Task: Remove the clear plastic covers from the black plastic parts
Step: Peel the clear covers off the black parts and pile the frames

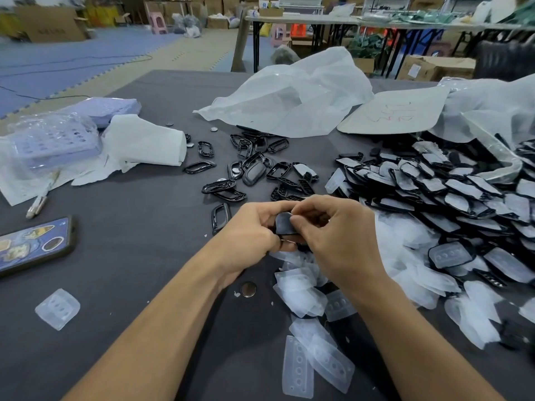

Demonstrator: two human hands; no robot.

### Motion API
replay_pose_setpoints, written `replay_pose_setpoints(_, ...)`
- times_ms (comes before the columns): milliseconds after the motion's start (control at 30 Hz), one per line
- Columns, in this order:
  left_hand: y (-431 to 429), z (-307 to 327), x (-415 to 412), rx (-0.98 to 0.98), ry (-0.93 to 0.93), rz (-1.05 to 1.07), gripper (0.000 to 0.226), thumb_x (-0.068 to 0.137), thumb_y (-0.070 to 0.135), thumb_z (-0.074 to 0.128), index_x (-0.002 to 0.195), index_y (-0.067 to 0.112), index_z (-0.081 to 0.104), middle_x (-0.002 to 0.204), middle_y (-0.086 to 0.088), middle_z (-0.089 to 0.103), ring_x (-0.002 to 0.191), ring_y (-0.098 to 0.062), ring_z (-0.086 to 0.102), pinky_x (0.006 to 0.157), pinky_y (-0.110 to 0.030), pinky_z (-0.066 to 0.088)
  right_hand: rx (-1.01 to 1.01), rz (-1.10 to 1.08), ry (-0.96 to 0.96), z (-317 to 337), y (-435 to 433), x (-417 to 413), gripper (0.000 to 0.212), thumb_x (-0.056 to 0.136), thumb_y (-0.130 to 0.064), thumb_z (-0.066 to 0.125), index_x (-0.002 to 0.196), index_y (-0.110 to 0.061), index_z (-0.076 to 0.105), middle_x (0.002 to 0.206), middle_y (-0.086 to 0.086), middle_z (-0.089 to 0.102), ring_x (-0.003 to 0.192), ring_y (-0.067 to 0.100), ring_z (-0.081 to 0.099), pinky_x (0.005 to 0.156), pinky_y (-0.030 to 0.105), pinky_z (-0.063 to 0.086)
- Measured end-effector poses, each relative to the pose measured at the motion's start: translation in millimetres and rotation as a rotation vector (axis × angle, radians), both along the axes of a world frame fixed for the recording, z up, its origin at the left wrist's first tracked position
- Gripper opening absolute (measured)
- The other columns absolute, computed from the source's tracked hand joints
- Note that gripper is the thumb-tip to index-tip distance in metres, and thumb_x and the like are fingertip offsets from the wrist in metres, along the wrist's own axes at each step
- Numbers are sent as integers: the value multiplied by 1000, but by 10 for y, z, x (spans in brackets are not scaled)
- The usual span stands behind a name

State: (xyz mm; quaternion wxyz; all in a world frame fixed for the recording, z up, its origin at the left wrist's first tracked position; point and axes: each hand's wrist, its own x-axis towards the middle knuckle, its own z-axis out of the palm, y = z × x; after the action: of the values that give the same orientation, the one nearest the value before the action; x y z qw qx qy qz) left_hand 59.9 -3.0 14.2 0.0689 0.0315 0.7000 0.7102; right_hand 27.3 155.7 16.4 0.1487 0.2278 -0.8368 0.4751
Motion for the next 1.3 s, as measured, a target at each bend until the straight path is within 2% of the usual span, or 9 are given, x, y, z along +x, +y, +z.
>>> replay_pose_setpoints(200, -22, -2, -43, 133, -52, 13, 64, 74, -19, 51, 126, 13, 71, 110, -15, 76, 96, -28, 76, 83, -28, 61, 55, -72, 64, 0, 2, -8, 22, 77, -20, 88, 94, -29, 78, 63, -14, 59, 67, 18, 60, 67, 39, 54)
replay_pose_setpoints(300, -10, -9, -48, 122, -52, 57, 59, 84, -23, 45, 124, 12, 71, 108, -8, 78, 90, -24, 77, 75, -24, 61, 91, -163, 132, 10, 20, -17, 26, 76, -30, 89, 100, -29, 77, 65, -14, 51, 65, 10, 50, 64, 23, 39)
replay_pose_setpoints(400, -38, 10, -46, 181, -43, 67, 59, 87, -24, 43, 126, 11, 69, 105, -8, 79, 90, -23, 78, 73, -25, 61, 19, -187, 19, 21, 36, -25, 20, 79, -41, 84, 96, -32, 78, 65, -11, 60, 64, 5, 57, 61, 18, 43)
replay_pose_setpoints(533, -53, 22, -38, 204, -39, 66, 57, 89, -25, 45, 131, 9, 66, 108, -13, 77, 93, -24, 77, 74, -26, 61, -207, -40, -180, 7, 33, -36, 7, 86, -25, 81, 81, -29, 79, 68, -12, 73, 59, 4, 68, 53, 17, 52)
replay_pose_setpoints(667, -107, 29, -9, 103, -8, 57, 60, 87, -23, 53, 124, 21, 71, 108, -10, 79, 101, -23, 77, 79, -26, 61, -333, -6, -270, -1, 65, -93, 8, 85, -24, 80, 80, -30, 79, 68, -2, 74, 59, 12, 65, 59, 36, 56)
replay_pose_setpoints(733, -146, 46, -11, 93, -14, 57, 55, 86, -19, 55, 122, 17, 73, 112, -11, 79, 104, -23, 76, 80, -24, 61, -363, -9, -287, -17, 83, -121, 6, 84, -27, 80, 81, -32, 79, 70, -1, 75, 62, 15, 66, 64, 43, 58)
replay_pose_setpoints(900, -186, 67, -5, 106, -50, 83, 38, 80, 5, 64, 114, 14, 78, 111, -11, 79, 105, -24, 76, 78, -22, 60, -395, -1, -316, -41, 86, -143, 2, 81, -28, 80, 80, -27, 80, 69, -1, 75, 62, 12, 65, 64, 38, 55)
replay_pose_setpoints(1067, -161, 60, -1, 62, -54, 164, 23, 96, 2, 64, 107, 14, 81, 104, -12, 80, 98, -24, 78, 74, -21, 60, -384, 2, -340, -35, 72, -145, 8, 86, -20, 81, 79, -24, 80, 69, 1, 74, 62, 13, 63, 64, 41, 54)
replay_pose_setpoints(1300, -103, 73, 9, 38, -53, 257, 21, 93, -3, 66, 102, 9, 81, 95, -15, 80, 85, -21, 78, 68, -20, 59, -387, 78, -385, -25, 59, -112, 10, 89, -19, 77, 79, -22, 80, 64, 1, 70, 53, 9, 58, 52, 20, 47)
